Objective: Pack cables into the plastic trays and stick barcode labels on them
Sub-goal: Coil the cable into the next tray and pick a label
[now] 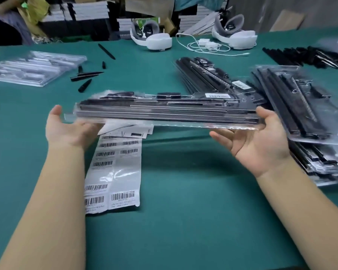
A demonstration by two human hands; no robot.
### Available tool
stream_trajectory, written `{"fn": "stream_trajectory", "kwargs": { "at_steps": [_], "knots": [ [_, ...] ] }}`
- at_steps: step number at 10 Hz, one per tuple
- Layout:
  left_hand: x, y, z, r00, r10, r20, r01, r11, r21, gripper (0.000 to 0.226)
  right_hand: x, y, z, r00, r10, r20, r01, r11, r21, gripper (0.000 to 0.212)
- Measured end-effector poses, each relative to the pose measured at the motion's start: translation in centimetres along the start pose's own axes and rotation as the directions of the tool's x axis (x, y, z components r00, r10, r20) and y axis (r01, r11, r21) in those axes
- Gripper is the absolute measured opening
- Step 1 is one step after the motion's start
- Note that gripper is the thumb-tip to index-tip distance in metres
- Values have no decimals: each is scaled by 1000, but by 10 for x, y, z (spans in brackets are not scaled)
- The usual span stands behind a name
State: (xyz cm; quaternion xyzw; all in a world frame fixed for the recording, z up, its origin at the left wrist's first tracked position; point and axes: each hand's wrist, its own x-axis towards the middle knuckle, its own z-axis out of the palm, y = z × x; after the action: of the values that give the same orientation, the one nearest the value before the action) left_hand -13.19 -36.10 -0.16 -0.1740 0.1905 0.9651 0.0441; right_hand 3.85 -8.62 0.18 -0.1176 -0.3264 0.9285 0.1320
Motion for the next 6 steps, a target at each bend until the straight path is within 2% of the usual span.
{"fn": "stream_trajectory", "kwargs": {
  "at_steps": [1, 2, 3, 4, 5, 6],
  "knots": [
    [-9, -8, 7, 999, -36, 26, 40, 983, -178, 67, 0, 13, 0, 997, -6, 80, 2, 999, 53, 28],
    [-25, -24, 25, 986, -80, 143, 111, 970, -218, 74, -4, 21, 4, 989, -30, 142, 26, 999, 25, 33],
    [-48, -56, 40, 945, -175, 275, 150, 983, 110, 54, -5, 27, 8, 981, -45, 189, 38, 999, 39, 33],
    [-61, -92, 41, 947, -218, 235, 110, 910, 399, 12, -5, 35, 12, 975, -39, 218, 62, 993, -102, 30],
    [-55, -104, 39, 962, -208, 175, 99, 867, 488, 11, -5, 39, 12, 990, -18, 140, 52, 969, -240, 33],
    [-40, -93, 40, 970, -177, 164, 71, 859, 507, 18, -6, 40, 10, 997, -56, 52, 69, 950, -305, 32]
  ]
}}
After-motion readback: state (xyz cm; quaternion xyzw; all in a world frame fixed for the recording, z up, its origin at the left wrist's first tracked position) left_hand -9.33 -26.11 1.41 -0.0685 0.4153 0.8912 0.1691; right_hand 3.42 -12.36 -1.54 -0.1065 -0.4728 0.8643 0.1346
